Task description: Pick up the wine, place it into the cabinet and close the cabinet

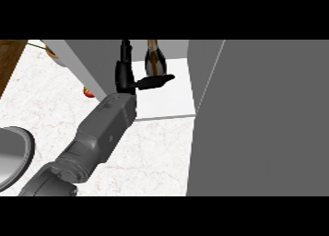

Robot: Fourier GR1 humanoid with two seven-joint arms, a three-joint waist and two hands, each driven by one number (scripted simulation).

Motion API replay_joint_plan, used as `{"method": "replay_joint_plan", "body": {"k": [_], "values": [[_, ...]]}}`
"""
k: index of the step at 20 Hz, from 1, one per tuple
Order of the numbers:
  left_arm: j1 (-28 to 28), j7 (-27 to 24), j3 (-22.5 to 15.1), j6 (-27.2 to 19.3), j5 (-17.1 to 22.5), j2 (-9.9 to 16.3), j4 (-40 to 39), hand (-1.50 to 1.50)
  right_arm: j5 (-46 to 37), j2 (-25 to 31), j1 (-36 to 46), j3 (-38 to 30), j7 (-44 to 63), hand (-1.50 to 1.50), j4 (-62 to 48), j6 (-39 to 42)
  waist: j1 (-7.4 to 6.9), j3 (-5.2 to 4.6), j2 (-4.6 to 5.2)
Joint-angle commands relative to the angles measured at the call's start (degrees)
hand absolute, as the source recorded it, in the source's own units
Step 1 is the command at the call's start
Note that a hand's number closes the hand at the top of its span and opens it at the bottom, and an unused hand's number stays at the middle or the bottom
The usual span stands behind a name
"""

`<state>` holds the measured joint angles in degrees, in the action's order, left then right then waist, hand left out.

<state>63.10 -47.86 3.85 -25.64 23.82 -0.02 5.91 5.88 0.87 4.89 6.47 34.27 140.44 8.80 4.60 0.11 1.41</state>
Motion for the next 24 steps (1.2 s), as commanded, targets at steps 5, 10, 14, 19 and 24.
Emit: {"method": "replay_joint_plan", "body": {"k": [5, 10, 14, 19, 24], "values": [[-1.20, -1.43, -0.01, 4.44, -0.72, 0.26, -0.42, -1.50, 0.05, -0.84, 0.46, 1.81, 2.35, -1.50, 3.12, -1.77, -0.44, -0.22, 0.09], [-2.14, -1.47, -0.19, 8.15, -1.14, 0.90, -0.86, -1.50, 1.33, -0.25, -0.70, 1.84, 1.53, -1.50, 2.83, -0.23, -0.39, -0.21, 0.16], [-1.85, -0.57, -0.61, 9.59, -0.32, 0.02, -0.66, -1.50, 0.00, -0.84, -0.13, 3.06, 1.41, -1.50, 1.70, -1.16, -0.78, -0.19, -0.23], [-2.16, -1.84, -0.51, 10.94, 3.39, 0.02, 0.14, -1.50, 2.19, -0.04, 3.09, 0.95, 3.39, -1.50, 1.72, -1.59, -0.10, -0.20, -0.46], [-5.08, -3.39, -1.92, 13.38, 5.84, 0.02, 0.90, -1.50, 0.66, -0.71, 0.51, 3.49, 5.05, -1.50, 3.93, -2.35, -0.72, -0.19, -1.04]]}}
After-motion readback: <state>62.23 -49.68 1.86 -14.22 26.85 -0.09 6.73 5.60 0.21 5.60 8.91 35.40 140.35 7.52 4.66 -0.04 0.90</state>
